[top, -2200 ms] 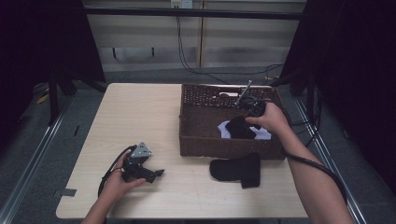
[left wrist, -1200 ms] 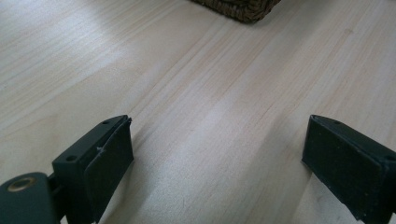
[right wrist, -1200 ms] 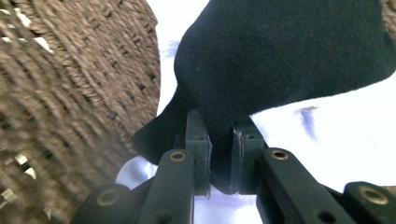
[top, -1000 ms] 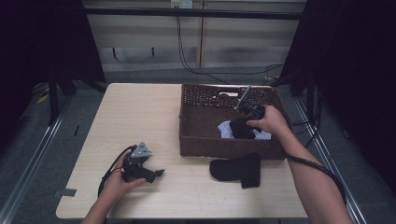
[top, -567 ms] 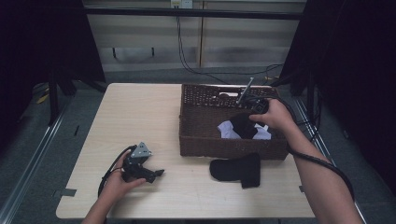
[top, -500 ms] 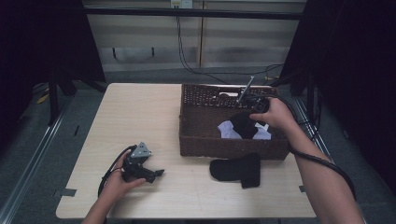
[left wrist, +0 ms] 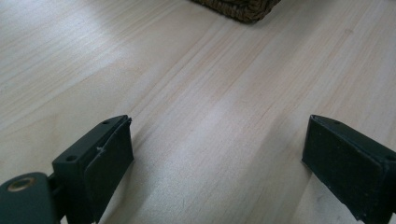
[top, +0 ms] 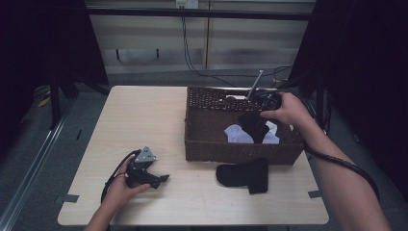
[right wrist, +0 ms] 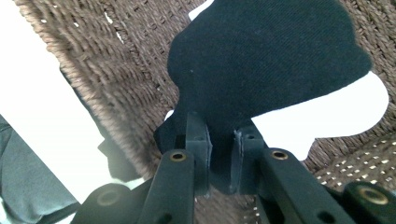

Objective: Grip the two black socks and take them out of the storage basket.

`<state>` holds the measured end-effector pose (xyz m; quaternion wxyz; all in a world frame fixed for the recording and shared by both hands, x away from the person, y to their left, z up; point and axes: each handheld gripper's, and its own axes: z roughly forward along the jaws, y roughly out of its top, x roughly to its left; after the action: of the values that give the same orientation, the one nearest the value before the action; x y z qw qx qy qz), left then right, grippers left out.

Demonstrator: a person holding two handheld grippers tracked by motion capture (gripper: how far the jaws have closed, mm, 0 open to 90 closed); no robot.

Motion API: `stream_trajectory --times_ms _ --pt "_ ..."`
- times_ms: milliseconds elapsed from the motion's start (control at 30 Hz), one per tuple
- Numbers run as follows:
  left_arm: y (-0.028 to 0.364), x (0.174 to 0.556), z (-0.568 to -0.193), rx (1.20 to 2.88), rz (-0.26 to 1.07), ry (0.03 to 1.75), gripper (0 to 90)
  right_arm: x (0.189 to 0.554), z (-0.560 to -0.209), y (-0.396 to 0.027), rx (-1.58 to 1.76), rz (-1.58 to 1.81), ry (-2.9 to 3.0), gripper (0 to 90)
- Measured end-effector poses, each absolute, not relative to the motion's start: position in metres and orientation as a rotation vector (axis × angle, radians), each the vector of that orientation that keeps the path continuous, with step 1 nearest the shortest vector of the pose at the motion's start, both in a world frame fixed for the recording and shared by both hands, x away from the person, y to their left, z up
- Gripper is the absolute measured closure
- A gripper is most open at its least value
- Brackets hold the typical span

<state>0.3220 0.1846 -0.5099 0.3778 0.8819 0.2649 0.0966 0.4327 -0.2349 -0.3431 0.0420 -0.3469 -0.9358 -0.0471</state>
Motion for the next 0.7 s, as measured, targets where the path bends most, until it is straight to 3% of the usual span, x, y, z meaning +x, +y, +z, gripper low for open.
stream_trajectory --times_ms 700 --pt "0.185 0.322 -0.510 2.255 0.246 0.677 7.8 0.415 -0.299 -0.223 -0.962 -0.154 -2.934 79.7"
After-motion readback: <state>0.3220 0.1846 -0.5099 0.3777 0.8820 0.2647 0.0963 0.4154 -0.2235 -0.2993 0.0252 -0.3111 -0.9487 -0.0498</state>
